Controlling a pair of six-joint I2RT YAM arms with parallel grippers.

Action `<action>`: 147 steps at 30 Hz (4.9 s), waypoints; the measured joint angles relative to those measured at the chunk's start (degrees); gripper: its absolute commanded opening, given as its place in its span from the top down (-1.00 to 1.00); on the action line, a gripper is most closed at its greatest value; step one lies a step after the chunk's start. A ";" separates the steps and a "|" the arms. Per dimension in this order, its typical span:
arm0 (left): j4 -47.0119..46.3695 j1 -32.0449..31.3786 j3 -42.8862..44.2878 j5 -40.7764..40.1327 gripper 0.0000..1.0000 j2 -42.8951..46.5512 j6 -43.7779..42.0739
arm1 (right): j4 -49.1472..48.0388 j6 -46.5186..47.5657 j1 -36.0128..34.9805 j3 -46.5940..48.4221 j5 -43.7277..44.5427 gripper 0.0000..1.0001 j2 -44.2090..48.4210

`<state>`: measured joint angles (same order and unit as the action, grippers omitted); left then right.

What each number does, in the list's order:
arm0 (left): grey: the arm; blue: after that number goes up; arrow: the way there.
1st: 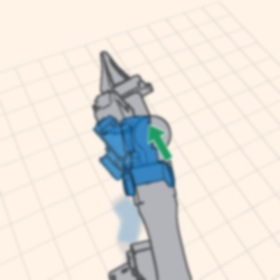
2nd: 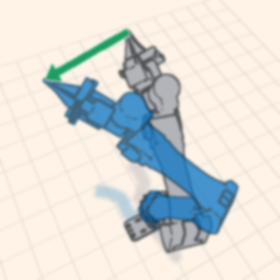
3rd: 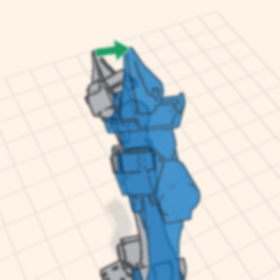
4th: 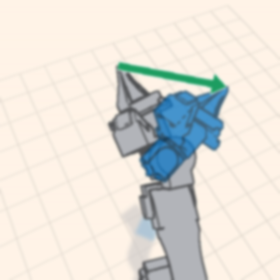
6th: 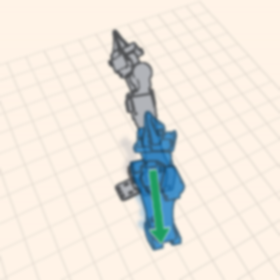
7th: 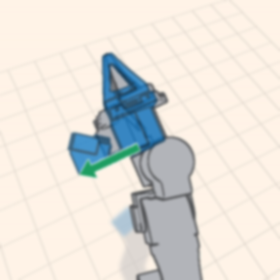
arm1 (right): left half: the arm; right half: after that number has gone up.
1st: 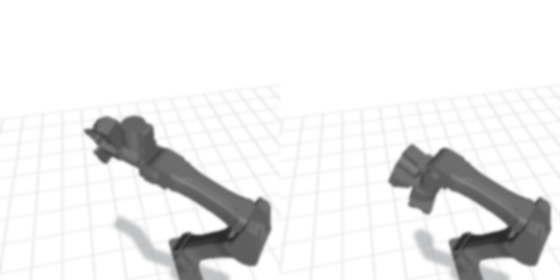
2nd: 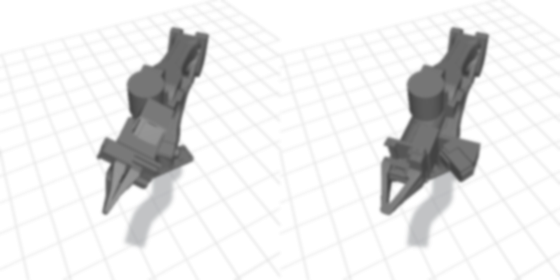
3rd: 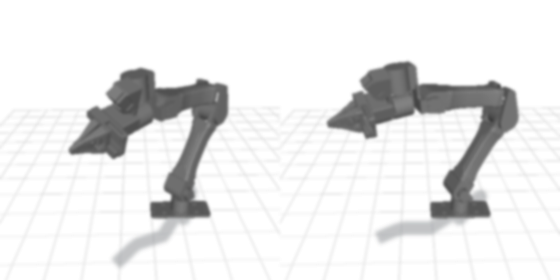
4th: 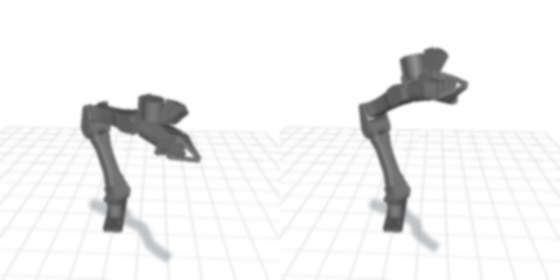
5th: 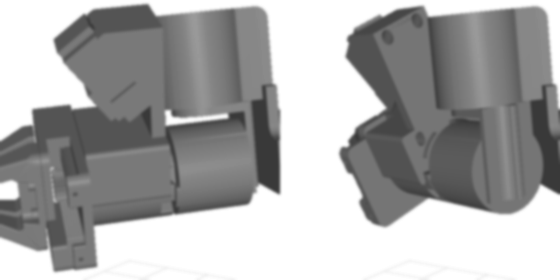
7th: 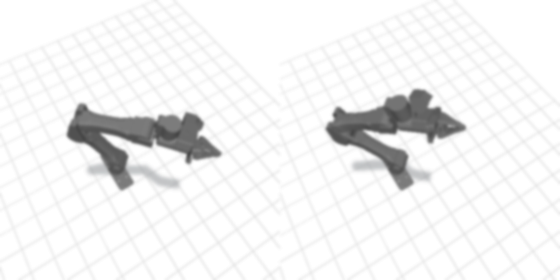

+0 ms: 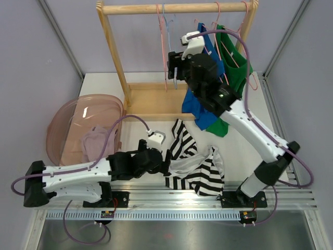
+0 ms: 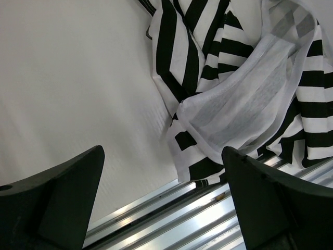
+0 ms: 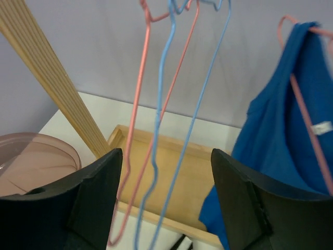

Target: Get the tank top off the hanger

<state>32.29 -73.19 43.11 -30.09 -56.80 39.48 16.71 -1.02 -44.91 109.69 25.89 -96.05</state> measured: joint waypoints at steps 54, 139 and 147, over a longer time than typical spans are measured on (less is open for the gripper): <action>26.40 34.05 26.80 -15.41 1.00 4.55 -3.52 | 23.21 -11.96 -0.11 -45.66 -8.31 -0.99 72.63; 8.41 53.33 5.03 37.48 -0.98 15.43 -21.49 | 35.71 3.08 22.08 35.71 -13.44 1.00 -13.79; 8.44 53.33 5.03 37.24 -0.98 15.85 -21.44 | 35.41 1.46 22.08 37.73 -16.98 1.00 -11.41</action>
<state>40.73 -19.86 48.14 7.16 -40.95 18.04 52.12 0.45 -22.83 147.41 8.91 -107.46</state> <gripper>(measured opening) 0.988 0.033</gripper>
